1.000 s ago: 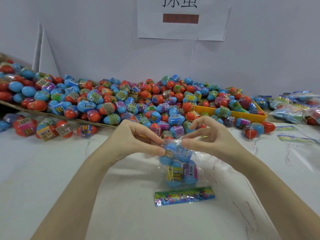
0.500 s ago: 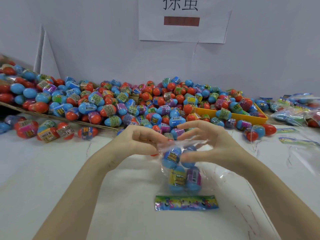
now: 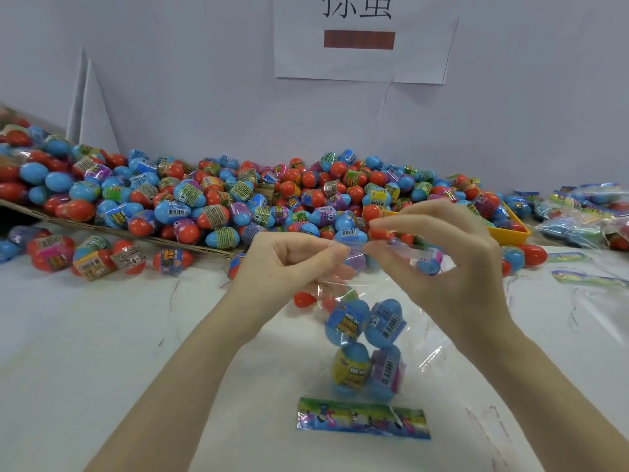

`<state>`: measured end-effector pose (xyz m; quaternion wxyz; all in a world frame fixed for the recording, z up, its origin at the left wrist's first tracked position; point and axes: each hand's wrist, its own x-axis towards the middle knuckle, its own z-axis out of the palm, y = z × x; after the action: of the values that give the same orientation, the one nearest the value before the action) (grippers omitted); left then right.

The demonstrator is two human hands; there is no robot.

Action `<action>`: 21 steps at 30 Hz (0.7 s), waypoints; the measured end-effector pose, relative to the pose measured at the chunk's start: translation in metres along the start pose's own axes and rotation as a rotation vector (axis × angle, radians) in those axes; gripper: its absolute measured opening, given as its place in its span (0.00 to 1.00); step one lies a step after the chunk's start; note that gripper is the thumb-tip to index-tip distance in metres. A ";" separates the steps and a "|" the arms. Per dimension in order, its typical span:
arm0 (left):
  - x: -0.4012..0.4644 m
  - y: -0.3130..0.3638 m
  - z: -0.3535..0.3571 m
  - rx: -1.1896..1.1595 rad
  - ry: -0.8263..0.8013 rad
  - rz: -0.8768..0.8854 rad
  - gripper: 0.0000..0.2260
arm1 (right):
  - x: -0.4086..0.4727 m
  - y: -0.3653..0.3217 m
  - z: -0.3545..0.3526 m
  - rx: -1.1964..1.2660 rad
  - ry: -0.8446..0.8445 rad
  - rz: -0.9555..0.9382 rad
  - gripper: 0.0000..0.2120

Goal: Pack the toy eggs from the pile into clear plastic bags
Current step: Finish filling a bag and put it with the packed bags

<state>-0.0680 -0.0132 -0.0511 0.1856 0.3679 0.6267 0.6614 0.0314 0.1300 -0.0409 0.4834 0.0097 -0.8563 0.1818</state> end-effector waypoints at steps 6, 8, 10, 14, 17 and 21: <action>-0.002 0.008 0.005 -0.024 -0.118 -0.015 0.09 | -0.004 -0.003 0.003 -0.249 -0.046 -0.241 0.11; -0.002 0.009 0.007 -0.044 -0.115 -0.035 0.10 | -0.004 -0.004 0.001 -0.321 -0.050 -0.293 0.11; -0.002 0.009 0.008 -0.041 -0.111 -0.042 0.15 | -0.003 -0.006 0.001 -0.386 -0.055 -0.370 0.11; -0.004 0.011 0.008 -0.021 -0.149 -0.008 0.17 | -0.003 -0.009 0.002 -0.424 -0.082 -0.464 0.12; -0.006 0.011 0.007 -0.011 -0.168 0.037 0.15 | -0.003 -0.009 0.001 -0.420 -0.111 -0.467 0.13; -0.006 0.009 0.008 0.032 -0.179 0.045 0.13 | -0.004 -0.007 0.000 -0.425 -0.149 -0.483 0.13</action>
<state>-0.0568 -0.0130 -0.0443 0.2202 0.4425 0.6097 0.6197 0.0353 0.1228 -0.0419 0.4397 0.1245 -0.8811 -0.1219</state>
